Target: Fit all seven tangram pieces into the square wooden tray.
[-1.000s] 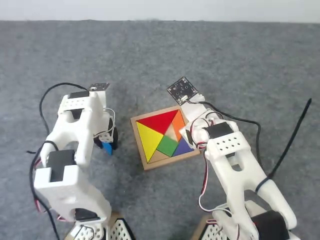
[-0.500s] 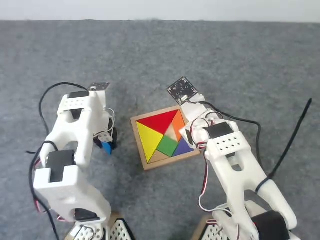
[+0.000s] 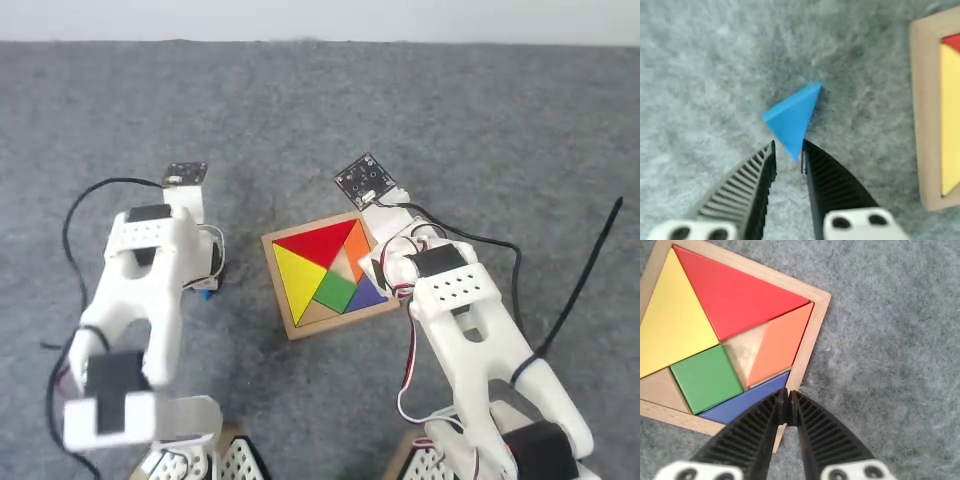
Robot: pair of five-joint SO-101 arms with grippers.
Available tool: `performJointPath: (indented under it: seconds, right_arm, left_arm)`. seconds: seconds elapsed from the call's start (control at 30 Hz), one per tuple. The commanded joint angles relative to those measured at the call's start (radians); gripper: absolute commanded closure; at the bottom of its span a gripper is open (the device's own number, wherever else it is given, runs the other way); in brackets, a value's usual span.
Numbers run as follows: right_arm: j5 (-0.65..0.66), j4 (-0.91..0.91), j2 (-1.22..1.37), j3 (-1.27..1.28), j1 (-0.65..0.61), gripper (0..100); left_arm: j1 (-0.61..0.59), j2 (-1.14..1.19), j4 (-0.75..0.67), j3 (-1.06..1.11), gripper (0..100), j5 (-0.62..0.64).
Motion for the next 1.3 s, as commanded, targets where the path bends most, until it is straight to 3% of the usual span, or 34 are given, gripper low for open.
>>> performJointPath:
  seconds: [0.0, 0.37, 0.53, 0.67, 1.03, 1.27]
  right_arm:
    - [0.003, -0.018, -0.053, -0.012, 0.008, 97.5]
    - [0.003, -0.018, -0.053, -0.012, 0.008, 97.5]
    - [0.003, -0.018, -0.053, -0.012, 0.008, 97.5]
    - [0.003, -0.018, -0.053, -0.012, 0.008, 97.5]
    - [0.003, -0.018, -0.053, -0.011, 0.008, 97.5]
    - [0.003, -0.018, -0.053, -0.011, 0.008, 97.5]
  left_arm:
    - [0.005, -0.08, -0.009, -0.004, 92, -0.002]
    - [0.008, -0.081, 0.064, -0.087, 92, 0.038]
    - [0.008, -0.078, 0.06, -0.102, 80, 0.041]
    - [0.0, -0.075, 0.018, -0.105, 79, -0.006]
    - [-0.028, 0.311, 0.018, -0.305, 79, -0.087]
    - [-0.032, 0.33, 0.034, -0.326, 79, -0.087]
